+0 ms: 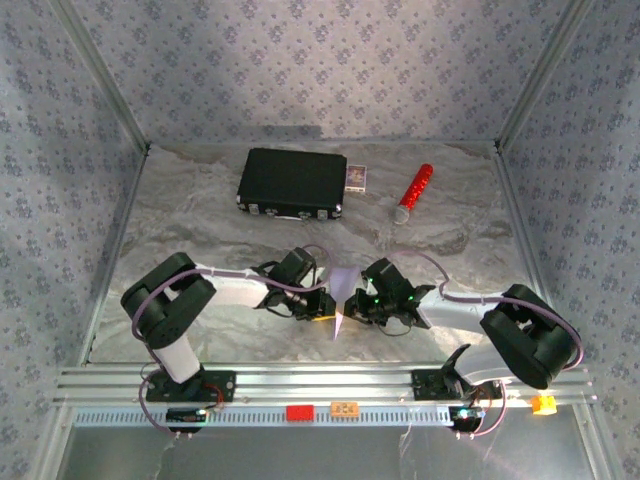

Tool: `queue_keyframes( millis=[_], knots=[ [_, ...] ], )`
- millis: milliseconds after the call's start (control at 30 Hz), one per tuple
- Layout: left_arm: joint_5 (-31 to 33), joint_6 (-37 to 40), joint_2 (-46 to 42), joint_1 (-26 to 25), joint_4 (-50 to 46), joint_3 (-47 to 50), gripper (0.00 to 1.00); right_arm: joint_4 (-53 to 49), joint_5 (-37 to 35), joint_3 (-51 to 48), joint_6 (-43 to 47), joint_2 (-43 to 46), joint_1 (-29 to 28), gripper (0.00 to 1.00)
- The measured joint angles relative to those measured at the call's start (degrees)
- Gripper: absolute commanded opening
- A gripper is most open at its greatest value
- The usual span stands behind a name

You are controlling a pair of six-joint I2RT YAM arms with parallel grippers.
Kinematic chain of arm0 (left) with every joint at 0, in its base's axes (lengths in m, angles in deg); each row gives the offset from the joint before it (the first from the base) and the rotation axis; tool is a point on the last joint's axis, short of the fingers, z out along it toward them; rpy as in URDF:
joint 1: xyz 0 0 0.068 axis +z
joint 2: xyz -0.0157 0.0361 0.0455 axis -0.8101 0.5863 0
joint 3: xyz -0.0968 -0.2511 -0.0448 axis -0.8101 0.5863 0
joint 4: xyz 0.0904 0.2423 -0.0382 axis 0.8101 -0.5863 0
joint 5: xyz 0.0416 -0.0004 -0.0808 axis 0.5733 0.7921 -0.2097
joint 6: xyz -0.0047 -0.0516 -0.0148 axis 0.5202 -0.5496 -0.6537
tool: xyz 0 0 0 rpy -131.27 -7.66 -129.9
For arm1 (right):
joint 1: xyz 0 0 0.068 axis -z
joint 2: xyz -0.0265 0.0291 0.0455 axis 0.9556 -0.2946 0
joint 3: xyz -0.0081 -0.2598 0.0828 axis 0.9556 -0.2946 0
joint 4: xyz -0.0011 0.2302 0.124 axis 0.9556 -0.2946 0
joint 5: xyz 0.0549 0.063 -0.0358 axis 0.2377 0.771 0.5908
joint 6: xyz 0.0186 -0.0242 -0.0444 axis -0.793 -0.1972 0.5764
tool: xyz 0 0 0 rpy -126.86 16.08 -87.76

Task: Fold a paper plane with a square sheet of paper (pick it up from the middle)
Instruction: Move a paper plane to the center of the table.

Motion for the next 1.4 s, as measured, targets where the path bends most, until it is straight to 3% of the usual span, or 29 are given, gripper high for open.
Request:
queue_keyframes(
  millis=[700,1100,1233,1400],
  knots=[
    [-1.79,-0.11,0.94,0.00,3.15,-0.17,0.16,2.45,1.49,-2.29,-0.04,0.00,1.14,0.10],
    [-1.97,-0.20,0.96,-0.55,2.97,-0.50,0.08,2.08,1.53,-2.40,-0.07,1.07,1.70,0.10],
    [-0.07,0.11,-0.94,-0.70,0.07,-1.16,0.06,-0.35,0.72,-2.40,-0.04,4.81,2.47,0.10],
    [7.91,1.81,-7.23,-1.20,-10.03,-4.63,0.05,-7.21,-2.78,-2.27,0.20,11.67,3.76,0.10]
  ],
)
